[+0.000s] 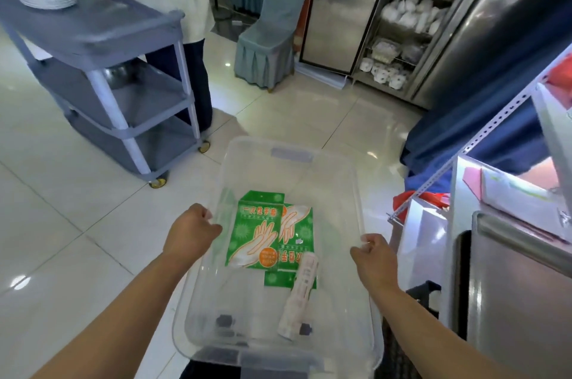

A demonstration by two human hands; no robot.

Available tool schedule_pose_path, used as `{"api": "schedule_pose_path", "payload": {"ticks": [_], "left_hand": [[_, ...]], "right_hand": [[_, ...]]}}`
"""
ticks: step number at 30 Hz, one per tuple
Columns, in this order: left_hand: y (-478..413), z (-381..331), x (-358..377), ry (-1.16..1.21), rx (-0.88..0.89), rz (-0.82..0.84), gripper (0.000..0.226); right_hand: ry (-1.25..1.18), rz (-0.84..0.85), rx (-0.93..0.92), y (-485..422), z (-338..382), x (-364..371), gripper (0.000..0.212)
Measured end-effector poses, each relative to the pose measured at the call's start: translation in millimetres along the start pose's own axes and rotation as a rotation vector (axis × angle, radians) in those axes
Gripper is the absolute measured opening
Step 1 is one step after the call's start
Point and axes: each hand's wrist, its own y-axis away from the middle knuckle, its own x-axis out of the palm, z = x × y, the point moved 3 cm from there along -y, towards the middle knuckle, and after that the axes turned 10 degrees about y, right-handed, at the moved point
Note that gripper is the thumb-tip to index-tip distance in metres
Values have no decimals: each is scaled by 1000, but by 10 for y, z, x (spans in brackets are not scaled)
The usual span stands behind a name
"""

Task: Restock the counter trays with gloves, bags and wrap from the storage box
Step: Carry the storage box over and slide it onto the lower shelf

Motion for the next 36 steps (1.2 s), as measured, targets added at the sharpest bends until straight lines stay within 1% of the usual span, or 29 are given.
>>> {"api": "schedule_pose_path", "payload": {"ticks": [3, 7, 12, 16, 21, 24, 27, 33, 36], "left_hand": [[-722, -227, 116, -18, 38, 38, 26], [-1661, -573, 285, -24, 103, 153, 29], [-2712, -1028, 455, -86, 183, 278, 27], [-3352, -1395, 804, -135, 233, 345, 28], [-3849, -1839, 1588, -194, 281, 479, 27], [-4054, -2109, 2115, -229, 315, 579, 24], [-4236, -2430, 2623, -270, 336, 642, 25], [-4585, -3144, 3475, -364, 433, 743, 13], [-4728, -3471, 3865, -427, 496, 784, 12]], "right_hand": [[-13, -15, 38, -530, 254, 145, 32], [-41, -96, 122, -1077, 544, 313, 32], [-67, -172, 276, -1556, 889, 513, 30], [-116, -235, 423, -1875, 996, 566, 31], [-173, -266, 615, -2291, 755, 561, 29], [-202, -284, 705, -2586, 525, 522, 30], [-203, -279, 772, -2943, 319, 446, 30], [-260, -317, 876, -3548, 124, 198, 23], [-301, -364, 934, -3758, 78, 93, 12]]}}
